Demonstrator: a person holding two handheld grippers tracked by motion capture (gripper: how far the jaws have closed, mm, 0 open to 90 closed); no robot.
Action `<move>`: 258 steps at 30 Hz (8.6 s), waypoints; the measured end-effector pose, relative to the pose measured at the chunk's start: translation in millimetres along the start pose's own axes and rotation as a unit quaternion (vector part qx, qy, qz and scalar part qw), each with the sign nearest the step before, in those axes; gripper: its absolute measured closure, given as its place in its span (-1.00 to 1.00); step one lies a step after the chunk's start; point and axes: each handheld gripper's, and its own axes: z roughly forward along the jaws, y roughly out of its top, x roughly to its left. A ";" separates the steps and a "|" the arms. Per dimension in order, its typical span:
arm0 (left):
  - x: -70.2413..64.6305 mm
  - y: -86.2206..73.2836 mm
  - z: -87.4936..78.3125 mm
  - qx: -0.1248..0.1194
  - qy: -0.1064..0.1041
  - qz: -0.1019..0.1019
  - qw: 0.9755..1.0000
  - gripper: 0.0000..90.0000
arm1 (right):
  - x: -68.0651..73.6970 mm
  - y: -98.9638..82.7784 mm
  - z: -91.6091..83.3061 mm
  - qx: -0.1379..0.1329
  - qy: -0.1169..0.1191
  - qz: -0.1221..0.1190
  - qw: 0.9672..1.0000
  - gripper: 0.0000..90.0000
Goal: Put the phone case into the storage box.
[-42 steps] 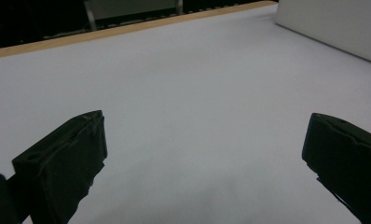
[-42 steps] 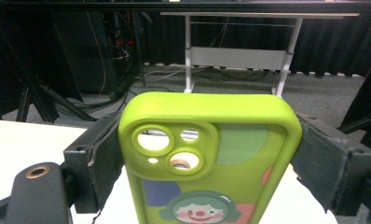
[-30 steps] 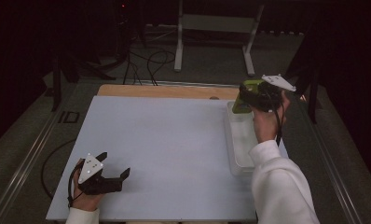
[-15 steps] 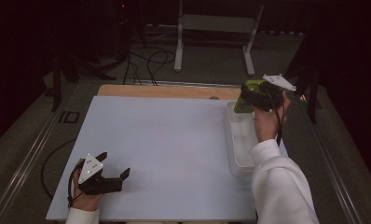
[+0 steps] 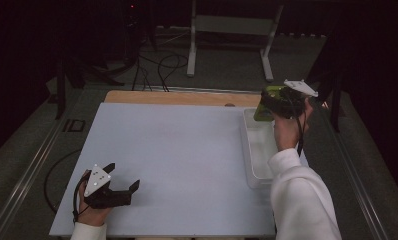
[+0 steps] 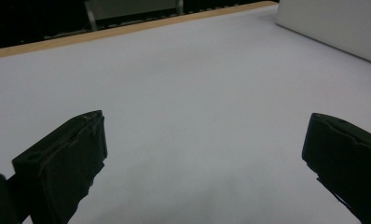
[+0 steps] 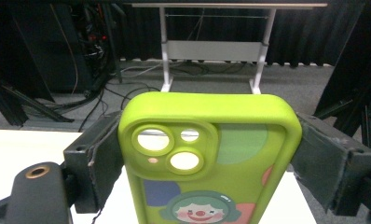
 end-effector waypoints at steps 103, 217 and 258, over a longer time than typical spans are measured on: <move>1.6 -1.8 -1.7 -0.003 -0.001 -0.004 1.000 -0.99 | 17.5 -56.4 58.0 0.106 0.005 -0.005 0.994 -0.67; 5.2 0.7 -7.4 -0.008 -0.002 -0.009 1.000 -1.00 | 39.2 -126.9 -111.8 0.004 0.252 -0.067 0.965 -0.83; 7.6 -3.0 -15.9 -0.043 -0.012 0.003 0.999 -1.00 | 18.9 -176.9 -132.3 -0.044 0.294 -0.058 0.953 -0.83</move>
